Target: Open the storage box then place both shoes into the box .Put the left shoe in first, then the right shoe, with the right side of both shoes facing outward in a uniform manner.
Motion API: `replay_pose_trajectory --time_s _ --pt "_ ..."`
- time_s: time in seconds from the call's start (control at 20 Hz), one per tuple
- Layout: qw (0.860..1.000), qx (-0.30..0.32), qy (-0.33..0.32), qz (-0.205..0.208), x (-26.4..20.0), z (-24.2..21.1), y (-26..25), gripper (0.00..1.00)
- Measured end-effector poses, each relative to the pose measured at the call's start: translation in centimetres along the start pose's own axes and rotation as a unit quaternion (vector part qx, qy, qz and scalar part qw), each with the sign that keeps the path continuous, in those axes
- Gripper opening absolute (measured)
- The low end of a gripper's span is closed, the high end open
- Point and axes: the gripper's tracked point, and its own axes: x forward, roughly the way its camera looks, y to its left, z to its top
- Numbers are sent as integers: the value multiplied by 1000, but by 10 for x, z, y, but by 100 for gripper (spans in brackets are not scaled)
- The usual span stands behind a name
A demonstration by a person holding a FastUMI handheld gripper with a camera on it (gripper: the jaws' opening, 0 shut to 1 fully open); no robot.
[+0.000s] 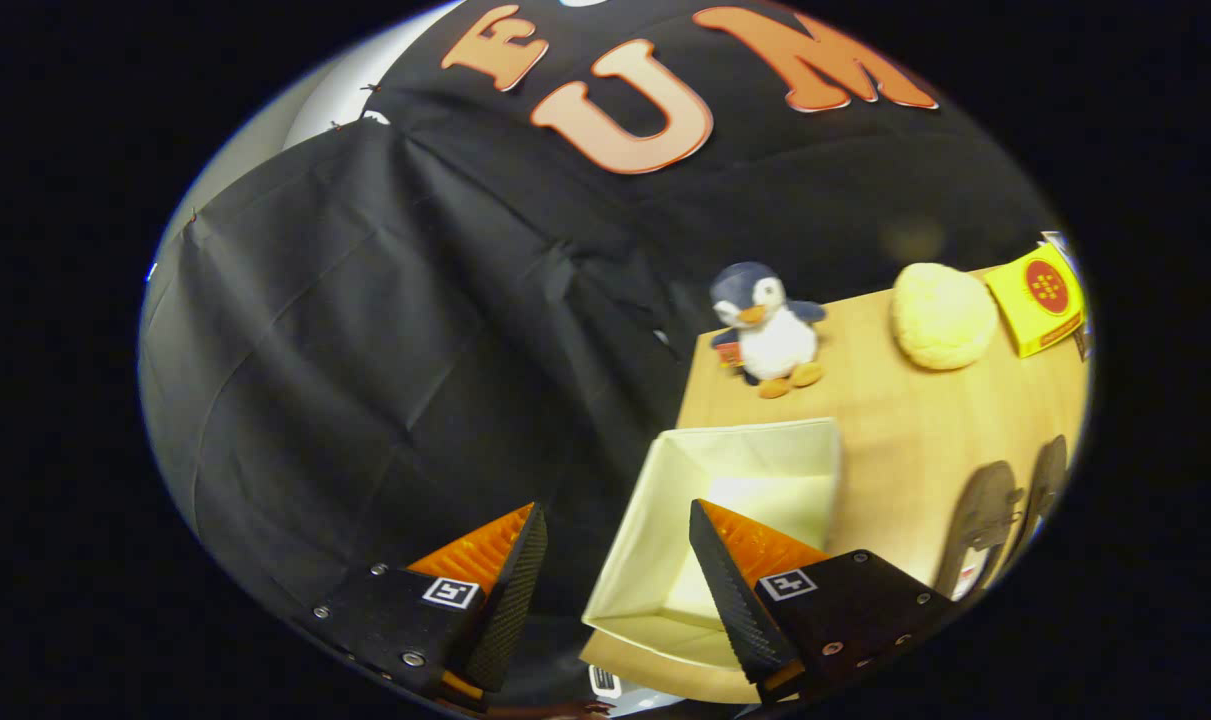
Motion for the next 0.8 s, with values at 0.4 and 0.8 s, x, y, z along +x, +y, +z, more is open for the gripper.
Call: replay_pose_trajectory --time_s 0.4,0.8 --pt "983 -23 -11 -182 -86 -40 -177 92" --pt "963 -24 55 -265 -96 -107 -310 90"
